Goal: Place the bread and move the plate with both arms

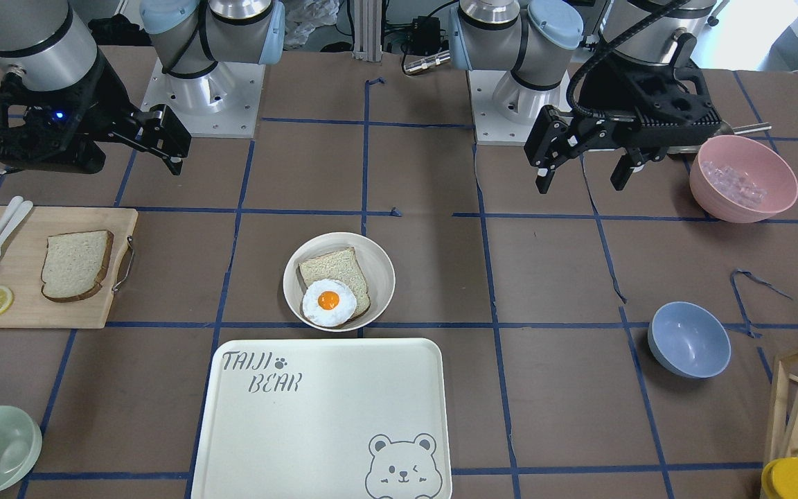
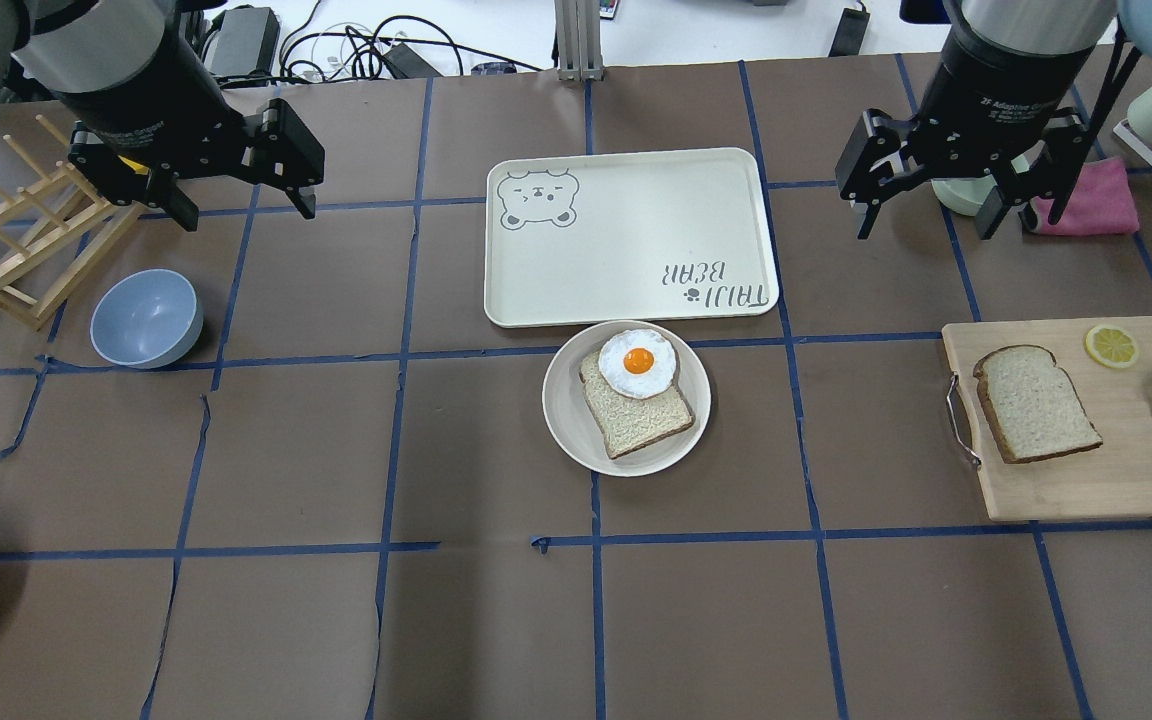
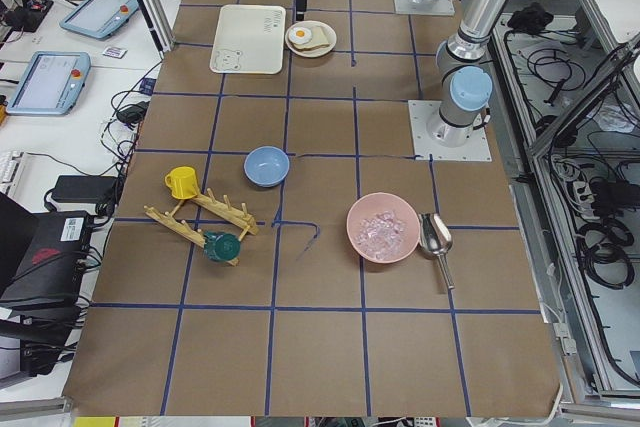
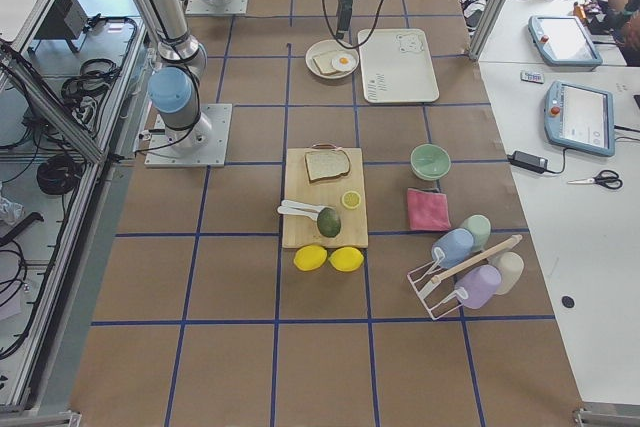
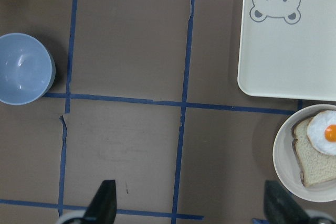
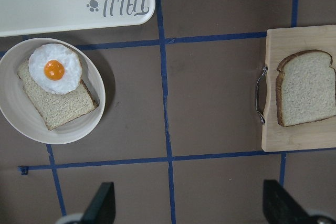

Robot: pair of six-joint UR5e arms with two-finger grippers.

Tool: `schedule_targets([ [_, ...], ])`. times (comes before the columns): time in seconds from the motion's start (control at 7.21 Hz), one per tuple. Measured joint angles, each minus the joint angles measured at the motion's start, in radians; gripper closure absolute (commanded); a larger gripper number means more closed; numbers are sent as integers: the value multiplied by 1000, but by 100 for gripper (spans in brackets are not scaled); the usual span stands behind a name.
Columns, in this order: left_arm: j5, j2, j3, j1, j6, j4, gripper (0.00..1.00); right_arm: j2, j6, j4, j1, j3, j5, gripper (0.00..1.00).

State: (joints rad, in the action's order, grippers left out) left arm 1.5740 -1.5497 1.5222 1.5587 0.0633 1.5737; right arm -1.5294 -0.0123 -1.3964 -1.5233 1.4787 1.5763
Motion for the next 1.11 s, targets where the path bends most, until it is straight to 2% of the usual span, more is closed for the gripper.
schedule_targets([
  [1.11, 1, 4, -8, 6, -5, 4, 0, 0, 0, -13, 2, 0, 33, 0],
])
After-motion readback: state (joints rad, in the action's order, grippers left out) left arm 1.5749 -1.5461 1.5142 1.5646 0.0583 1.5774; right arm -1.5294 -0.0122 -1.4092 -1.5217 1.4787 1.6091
